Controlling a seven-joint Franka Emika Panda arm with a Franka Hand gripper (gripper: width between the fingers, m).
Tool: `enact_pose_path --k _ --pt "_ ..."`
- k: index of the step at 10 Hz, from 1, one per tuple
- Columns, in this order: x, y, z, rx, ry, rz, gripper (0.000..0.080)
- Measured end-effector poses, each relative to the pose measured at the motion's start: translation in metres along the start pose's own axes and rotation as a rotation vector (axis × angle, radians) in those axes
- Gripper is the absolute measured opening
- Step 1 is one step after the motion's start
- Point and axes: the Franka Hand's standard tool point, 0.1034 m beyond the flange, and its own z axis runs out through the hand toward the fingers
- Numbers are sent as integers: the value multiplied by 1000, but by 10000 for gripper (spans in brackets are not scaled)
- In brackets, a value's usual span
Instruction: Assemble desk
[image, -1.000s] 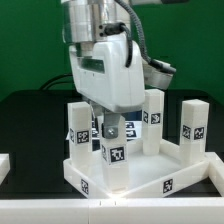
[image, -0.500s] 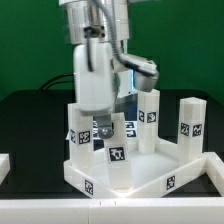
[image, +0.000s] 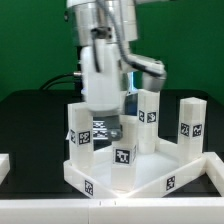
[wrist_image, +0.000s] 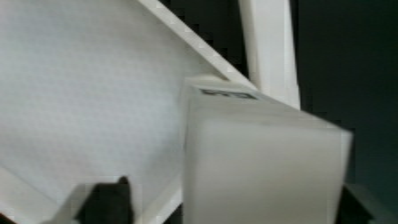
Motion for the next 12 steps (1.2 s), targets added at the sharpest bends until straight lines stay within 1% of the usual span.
enact_pose_path --k 1,2,4,5,6,7,8,9,10,11,12 --pt "-9 -2 1 3 0 -160 606" --pt "-15 -3 2 2 -2 -288 640" --pt "-12 -2 2 0 1 -402 648" --pt "-13 -2 1 -15 13 -561 649" --pt "-13 -7 -1 -33 32 -752 649" --pt "-9 -8 -1 -31 38 -935 649" --pt "-8 -9 -1 -27 41 -985 649" --pt "-9 -9 -1 -26 41 -939 620" --pt "-9 -9 -1 -26 41 -934 620" --pt "-8 -8 -1 -26 42 -932 428" --pt "-8 -8 -1 -25 42 -894 292"
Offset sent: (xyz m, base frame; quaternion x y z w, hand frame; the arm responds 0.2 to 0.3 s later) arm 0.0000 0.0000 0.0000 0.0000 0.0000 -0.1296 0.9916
